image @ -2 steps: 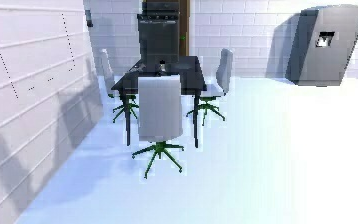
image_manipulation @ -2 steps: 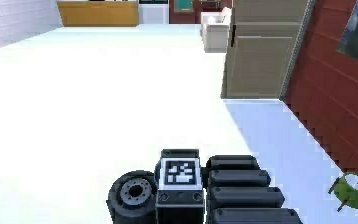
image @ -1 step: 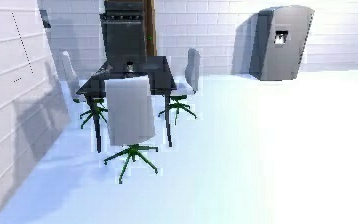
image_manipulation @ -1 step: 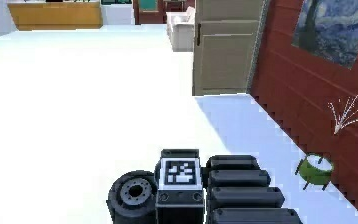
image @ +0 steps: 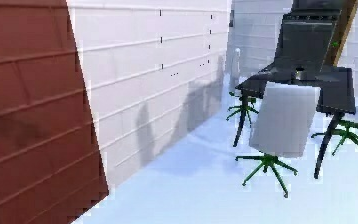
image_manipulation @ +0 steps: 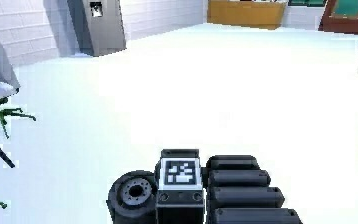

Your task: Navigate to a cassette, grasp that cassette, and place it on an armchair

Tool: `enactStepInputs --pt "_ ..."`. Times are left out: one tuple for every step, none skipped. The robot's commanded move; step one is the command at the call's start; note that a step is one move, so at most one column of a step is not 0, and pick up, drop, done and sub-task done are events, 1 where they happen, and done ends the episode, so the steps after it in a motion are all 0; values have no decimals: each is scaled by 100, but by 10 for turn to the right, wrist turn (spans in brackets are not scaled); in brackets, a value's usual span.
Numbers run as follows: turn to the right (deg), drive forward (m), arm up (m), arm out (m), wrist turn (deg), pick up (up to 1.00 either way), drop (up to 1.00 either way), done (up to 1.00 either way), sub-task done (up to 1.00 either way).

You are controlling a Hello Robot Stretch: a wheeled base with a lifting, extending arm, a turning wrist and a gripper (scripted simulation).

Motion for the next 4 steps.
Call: enactStepInputs --pt "-450 0 0 0 0 0 0 0 0" --pt "-180 0 0 0 0 0 0 0 0" --pt "450 0 0 0 0 0 0 0 0" --pt "450 0 0 0 0 0 0 0 0"
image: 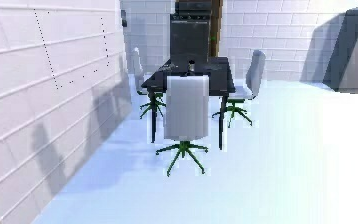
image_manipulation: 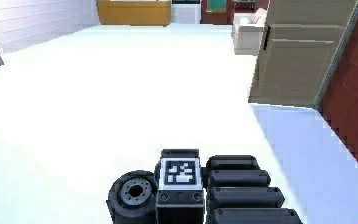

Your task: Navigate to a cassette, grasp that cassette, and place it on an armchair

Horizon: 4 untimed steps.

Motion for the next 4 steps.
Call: enactStepInputs --pt "270 0 0 0 0 0 0 0 0" --pt "450 0 0 0 0 0 0 0 0" --pt "450 0 0 0 0 0 0 0 0" --pt "450 0 0 0 0 0 0 0 0"
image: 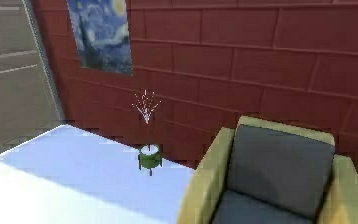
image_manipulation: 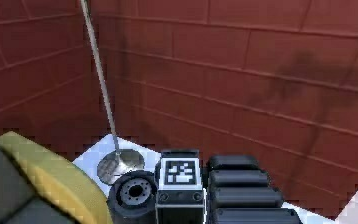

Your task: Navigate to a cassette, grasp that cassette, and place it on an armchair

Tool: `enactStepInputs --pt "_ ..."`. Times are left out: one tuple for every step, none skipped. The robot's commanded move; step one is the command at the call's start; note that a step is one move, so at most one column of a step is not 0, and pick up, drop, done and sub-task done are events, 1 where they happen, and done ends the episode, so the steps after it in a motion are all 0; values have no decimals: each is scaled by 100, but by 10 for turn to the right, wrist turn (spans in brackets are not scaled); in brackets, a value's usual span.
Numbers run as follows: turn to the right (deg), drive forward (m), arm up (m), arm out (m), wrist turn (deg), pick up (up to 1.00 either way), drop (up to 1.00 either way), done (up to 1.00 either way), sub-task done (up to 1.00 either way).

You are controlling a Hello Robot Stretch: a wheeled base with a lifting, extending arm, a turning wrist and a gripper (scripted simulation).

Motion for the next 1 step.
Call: enactStepInputs --pt "360 0 0 0 0 0 0 0 0"
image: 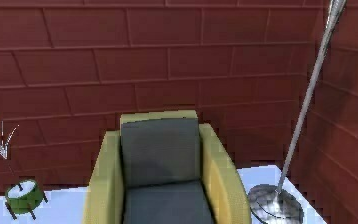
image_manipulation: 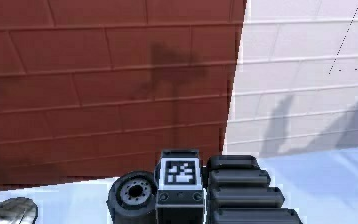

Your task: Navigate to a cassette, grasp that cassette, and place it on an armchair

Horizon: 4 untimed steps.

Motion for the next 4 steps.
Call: enactStepInputs --pt "0 25 0 0 0 0 0 0 0" --pt "-450 0 0 0 0 0 0 0 0" --pt "-450 0 0 0 0 0 0 0 0" --pt "-30 0 0 0 0 0 0 0 0"
